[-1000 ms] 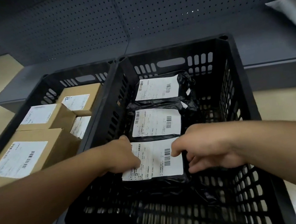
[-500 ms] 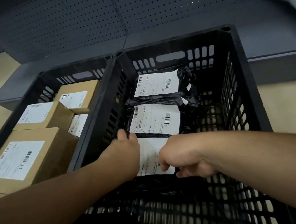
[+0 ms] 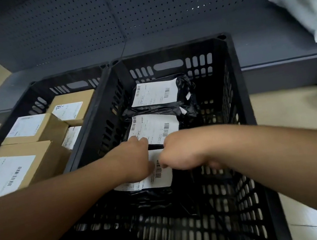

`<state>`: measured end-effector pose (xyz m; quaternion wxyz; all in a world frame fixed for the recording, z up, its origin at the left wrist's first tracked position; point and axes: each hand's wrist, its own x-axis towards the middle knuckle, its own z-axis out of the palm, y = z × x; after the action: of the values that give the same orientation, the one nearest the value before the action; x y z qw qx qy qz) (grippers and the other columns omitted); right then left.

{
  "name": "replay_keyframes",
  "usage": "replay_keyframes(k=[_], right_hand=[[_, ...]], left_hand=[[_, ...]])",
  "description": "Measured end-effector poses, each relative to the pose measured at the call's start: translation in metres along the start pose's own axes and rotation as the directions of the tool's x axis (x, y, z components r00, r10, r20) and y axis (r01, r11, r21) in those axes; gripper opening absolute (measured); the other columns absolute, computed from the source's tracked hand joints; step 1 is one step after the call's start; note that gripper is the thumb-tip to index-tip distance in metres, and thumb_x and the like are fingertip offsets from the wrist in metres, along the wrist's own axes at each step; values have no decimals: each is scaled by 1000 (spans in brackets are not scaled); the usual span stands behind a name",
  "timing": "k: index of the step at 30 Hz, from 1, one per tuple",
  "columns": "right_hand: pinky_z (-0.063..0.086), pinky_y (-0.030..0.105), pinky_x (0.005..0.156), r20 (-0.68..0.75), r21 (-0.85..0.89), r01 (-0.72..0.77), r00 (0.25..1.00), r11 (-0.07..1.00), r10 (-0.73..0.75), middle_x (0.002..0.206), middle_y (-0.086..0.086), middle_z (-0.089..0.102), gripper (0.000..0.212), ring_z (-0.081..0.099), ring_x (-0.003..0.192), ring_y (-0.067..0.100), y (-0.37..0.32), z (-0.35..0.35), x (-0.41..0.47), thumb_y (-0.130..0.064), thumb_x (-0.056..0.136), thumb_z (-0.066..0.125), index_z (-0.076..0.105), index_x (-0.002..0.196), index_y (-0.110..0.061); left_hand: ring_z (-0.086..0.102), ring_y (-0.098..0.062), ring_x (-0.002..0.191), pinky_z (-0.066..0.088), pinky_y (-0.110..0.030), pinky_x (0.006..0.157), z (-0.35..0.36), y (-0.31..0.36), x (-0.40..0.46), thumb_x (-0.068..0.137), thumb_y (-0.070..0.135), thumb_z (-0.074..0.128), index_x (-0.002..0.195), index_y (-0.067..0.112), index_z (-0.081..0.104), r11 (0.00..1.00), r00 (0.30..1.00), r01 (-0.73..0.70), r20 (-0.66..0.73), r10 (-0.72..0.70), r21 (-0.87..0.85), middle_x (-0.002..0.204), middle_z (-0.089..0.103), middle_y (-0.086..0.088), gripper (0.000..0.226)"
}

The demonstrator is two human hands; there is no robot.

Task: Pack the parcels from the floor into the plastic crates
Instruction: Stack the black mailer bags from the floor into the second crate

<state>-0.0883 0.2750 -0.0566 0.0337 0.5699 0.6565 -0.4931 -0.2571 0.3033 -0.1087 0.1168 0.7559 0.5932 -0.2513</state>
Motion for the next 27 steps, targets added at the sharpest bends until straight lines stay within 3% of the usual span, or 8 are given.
replay_keyframes(k=[3, 6, 10, 13, 18, 22, 27], right_hand=[[50, 26, 77, -160, -41, 37, 986, 998, -43, 112, 4, 63, 27, 61, 97, 20, 6, -28, -19, -28, 96, 53, 63, 118, -16], [52, 28, 80, -317, 85, 89, 947, 992, -58, 111, 3, 68, 22, 64, 100, 22, 20, -61, -37, -27, 94, 58, 67, 112, -18], [53, 45, 94, -524, 170, 158, 851, 973, -46, 112, 10, 70, 23, 64, 106, 28, 47, -98, -59, -27, 90, 63, 70, 107, -14], [53, 43, 93, -637, 202, 178, 771, 963, -9, 111, 6, 70, 24, 64, 103, 26, 73, -121, -76, -29, 91, 64, 70, 110, -15], [53, 39, 95, -712, 233, 86, 694, 969, 109, 112, 3, 67, 26, 62, 100, 24, 127, -153, -97, -29, 89, 63, 67, 114, -21], [53, 50, 99, -725, 341, 11, 640, 940, 255, 106, 10, 69, 32, 64, 96, 31, 172, -173, -113, -30, 87, 63, 68, 112, -10], [52, 53, 96, -713, 433, -100, 570, 896, 409, 111, 18, 67, 39, 65, 101, 39, 220, -194, -117, -42, 79, 61, 66, 105, -13]], left_hand=[[58, -30, 104, 52, -45, 90, -21, 14, 4, 90, 48, 58, 120, 16, 48, 1000, 996, 8, -83, -9, -14, 120, 51, -10, 44], [58, -29, 109, 51, -41, 93, -48, 34, 9, 91, 45, 62, 127, 16, 50, 997, 982, -8, -189, -8, -81, 126, 52, -8, 48], [58, -26, 105, 52, -41, 92, -81, 69, 12, 89, 43, 59, 129, 19, 50, 978, 934, -80, -357, 6, -194, 124, 53, -6, 47], [58, -23, 111, 49, -35, 93, -100, 101, 12, 90, 41, 62, 135, 19, 50, 954, 889, -180, -454, 53, -241, 129, 53, -4, 51], [58, -24, 110, 52, -39, 92, -121, 153, 18, 92, 37, 62, 139, 20, 48, 921, 810, -311, -573, 127, -235, 131, 50, -4, 52], [53, -24, 120, 52, -46, 96, -134, 191, 25, 92, 38, 61, 138, 23, 49, 898, 749, -379, -644, 154, -226, 136, 47, -3, 50], [48, -24, 127, 48, -41, 99, -143, 230, 36, 94, 36, 59, 142, 21, 46, 856, 739, -464, -633, 233, -226, 140, 46, -3, 51]])
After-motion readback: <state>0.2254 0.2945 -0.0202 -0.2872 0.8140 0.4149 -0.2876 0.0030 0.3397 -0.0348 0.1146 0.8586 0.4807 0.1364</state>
